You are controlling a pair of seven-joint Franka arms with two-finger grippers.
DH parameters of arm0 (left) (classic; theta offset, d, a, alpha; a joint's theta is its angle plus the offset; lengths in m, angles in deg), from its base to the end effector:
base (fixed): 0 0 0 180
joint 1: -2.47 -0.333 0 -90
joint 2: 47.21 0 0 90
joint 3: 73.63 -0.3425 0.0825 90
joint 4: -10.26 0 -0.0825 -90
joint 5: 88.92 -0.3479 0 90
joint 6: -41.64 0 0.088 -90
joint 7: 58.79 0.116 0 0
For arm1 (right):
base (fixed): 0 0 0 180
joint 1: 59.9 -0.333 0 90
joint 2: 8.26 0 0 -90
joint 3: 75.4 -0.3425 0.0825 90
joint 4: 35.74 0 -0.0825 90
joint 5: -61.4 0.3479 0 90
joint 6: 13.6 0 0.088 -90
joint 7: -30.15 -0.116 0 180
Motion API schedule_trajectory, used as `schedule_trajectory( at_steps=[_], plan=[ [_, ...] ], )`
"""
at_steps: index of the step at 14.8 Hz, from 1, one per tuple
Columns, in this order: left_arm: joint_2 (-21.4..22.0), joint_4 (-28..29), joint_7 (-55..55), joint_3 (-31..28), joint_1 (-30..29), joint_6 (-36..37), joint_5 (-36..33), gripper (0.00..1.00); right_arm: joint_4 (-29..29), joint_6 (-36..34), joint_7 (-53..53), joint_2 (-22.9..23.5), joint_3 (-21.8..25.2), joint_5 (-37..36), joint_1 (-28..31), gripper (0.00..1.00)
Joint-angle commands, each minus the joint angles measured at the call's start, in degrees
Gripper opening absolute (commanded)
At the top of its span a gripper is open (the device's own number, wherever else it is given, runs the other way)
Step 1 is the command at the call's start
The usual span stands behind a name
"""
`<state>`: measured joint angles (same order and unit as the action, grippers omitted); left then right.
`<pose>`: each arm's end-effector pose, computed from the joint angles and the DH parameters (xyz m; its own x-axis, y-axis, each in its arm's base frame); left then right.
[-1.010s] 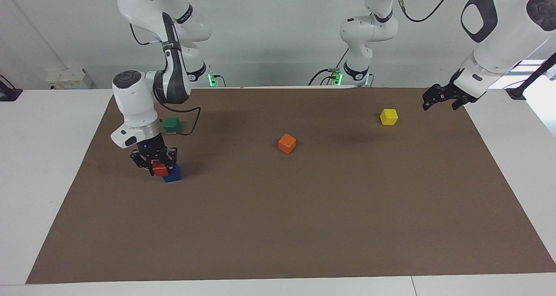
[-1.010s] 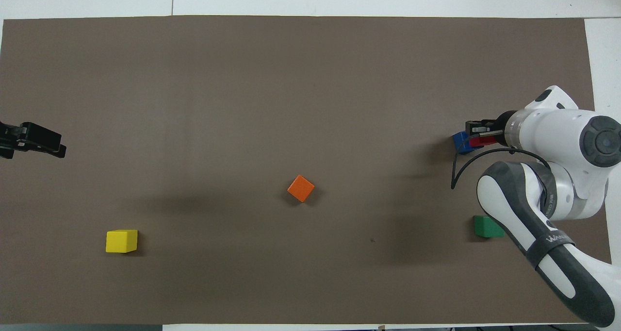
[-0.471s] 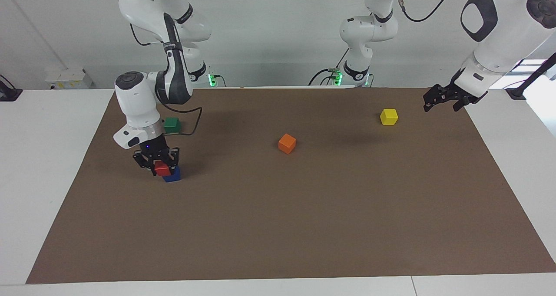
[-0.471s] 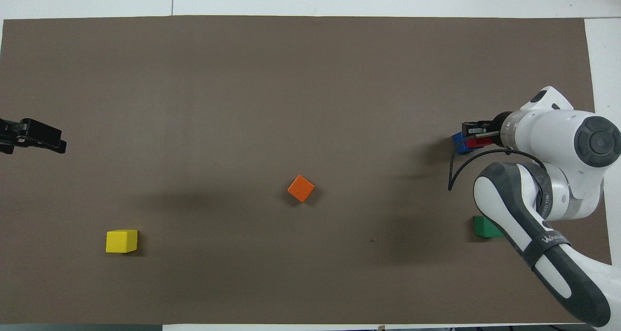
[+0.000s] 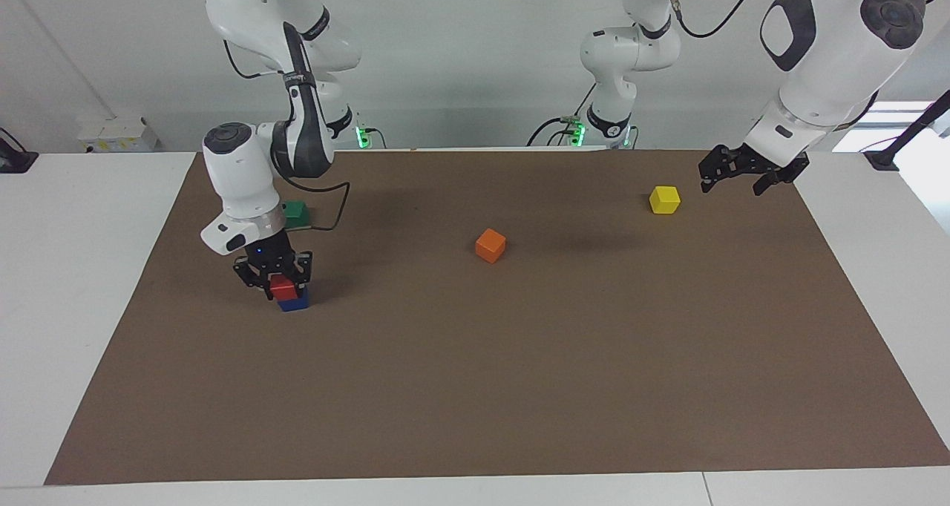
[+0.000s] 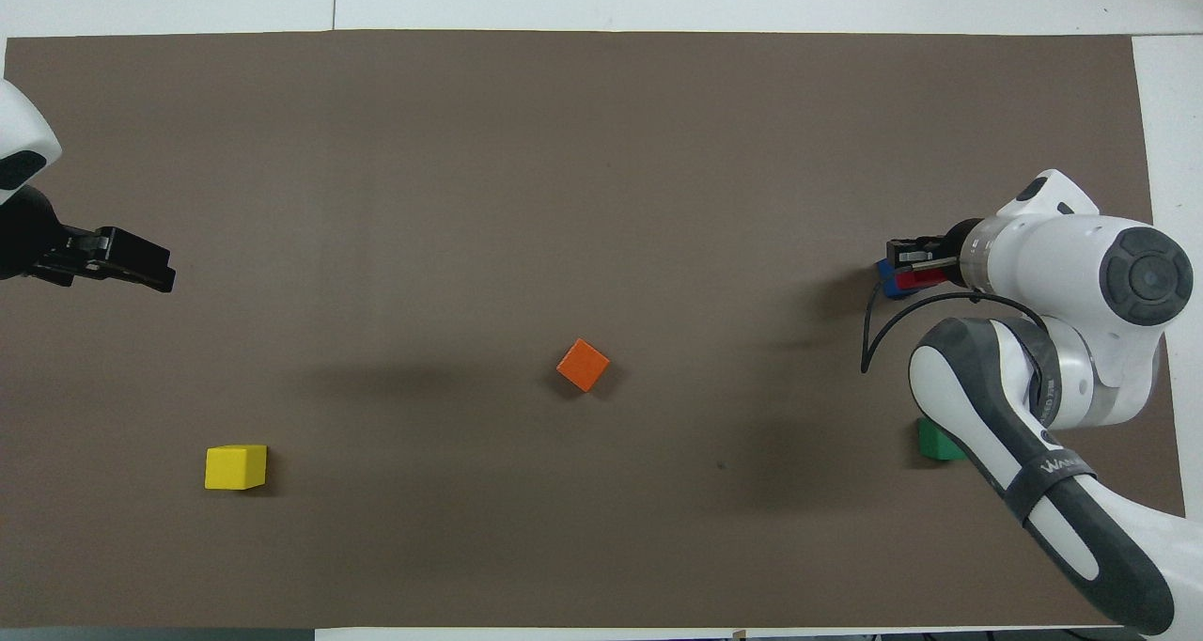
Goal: Transfer red block to right arm and stack on blue block
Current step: 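Lower the red cube onto the blue cube with the right gripper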
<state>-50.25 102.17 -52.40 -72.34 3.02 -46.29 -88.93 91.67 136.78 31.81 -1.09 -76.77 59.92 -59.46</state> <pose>0.5272 -0.0166 0.5969 0.9823 -0.1430 -0.1213 -0.1423 -0.9897 0.0146 0.5465 0.0091 0.3895 0.9601 0.0660 0.2716 0.0620 -0.9978 0.0233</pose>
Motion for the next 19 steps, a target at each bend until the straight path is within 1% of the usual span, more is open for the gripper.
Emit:
schedule_trajectory(
  at_steps=[1,10,11,12,13,14,16,19],
  plan=[
    [0.05,0.02,-1.04,-0.67,0.41,-0.22,0.37,1.0,0.65,-0.08,0.71,-0.66,-0.13,-1.25,0.53,0.0],
    [0.05,0.02,-1.12,-1.19,0.41,0.04,0.37,1.0,0.39,-0.7,1.32,-0.58,-0.13,-1.25,1.15,0.0],
    [0.05,0.02,-1.04,-1.19,0.41,0.04,0.37,1.0,0.3,-0.79,1.32,-0.49,-0.13,-1.25,1.15,0.18],
    [0.05,0.02,-1.12,-1.19,0.41,0.04,0.37,1.0,0.21,-0.79,1.32,-0.49,-0.13,-1.25,1.23,0.48],
    [0.05,0.02,-1.04,-1.11,0.41,-0.05,0.37,1.0,0.21,-0.79,1.32,-0.49,-0.13,-1.25,1.24,0.63],
    [0.05,0.02,-1.12,-1.11,0.41,-0.05,0.37,1.0,0.21,-0.79,1.32,-0.49,-0.13,-1.25,1.24,0.67],
    [0.05,0.02,-1.12,-1.19,0.41,-0.14,0.37,1.0,0.21,-0.79,1.24,-0.49,-0.13,-1.25,1.24,0.7],
    [0.05,0.02,-1.12,-1.19,0.41,-0.14,0.37,1.0,0.12,-0.87,1.06,-0.49,-0.13,-1.16,1.24,0.79]
  ],
)
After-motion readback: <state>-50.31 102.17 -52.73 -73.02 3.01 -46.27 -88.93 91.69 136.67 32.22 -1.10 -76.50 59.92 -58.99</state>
